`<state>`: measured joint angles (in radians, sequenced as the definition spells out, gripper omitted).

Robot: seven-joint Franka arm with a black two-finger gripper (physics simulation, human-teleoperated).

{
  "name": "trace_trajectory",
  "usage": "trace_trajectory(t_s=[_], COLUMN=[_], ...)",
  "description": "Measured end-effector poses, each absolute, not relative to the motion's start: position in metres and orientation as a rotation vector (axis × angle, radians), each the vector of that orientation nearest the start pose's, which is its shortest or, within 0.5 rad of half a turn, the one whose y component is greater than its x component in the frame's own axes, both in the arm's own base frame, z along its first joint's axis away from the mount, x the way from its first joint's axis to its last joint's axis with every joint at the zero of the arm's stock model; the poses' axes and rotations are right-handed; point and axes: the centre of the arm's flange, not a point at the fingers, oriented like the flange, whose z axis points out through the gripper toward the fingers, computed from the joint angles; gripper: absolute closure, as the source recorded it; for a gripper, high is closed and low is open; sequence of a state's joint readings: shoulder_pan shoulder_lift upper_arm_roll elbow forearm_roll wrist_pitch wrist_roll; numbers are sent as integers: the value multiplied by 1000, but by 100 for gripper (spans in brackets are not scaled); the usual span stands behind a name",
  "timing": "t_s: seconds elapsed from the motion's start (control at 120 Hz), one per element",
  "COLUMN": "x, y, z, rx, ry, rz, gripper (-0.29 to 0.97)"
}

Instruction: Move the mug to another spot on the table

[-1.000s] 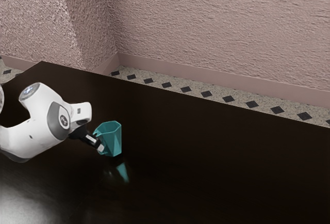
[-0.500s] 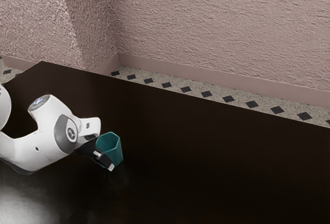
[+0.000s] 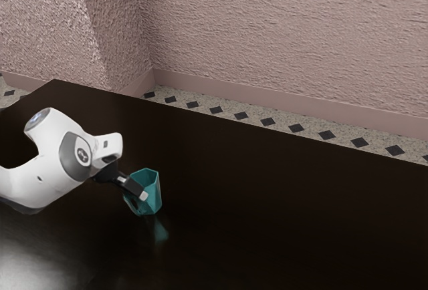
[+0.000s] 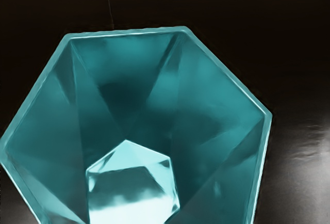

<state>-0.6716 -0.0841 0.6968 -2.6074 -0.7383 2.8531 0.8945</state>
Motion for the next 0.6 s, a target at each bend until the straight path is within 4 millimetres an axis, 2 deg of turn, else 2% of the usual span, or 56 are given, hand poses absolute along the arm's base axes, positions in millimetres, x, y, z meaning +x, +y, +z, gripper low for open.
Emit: trace_trajectory(t_s=[0.208,0.358,0.408,0.475,0.6], x=[485,492,498,511,542], y=[43,59,62,62,64], z=[346,348,355,377,447], rx=[-3204,-3182,-3162,-3123,-2989], ry=[480,537,564,640,828], rz=[-788,-721,-723,-741,-718], gripper=[1,0,0,0,0])
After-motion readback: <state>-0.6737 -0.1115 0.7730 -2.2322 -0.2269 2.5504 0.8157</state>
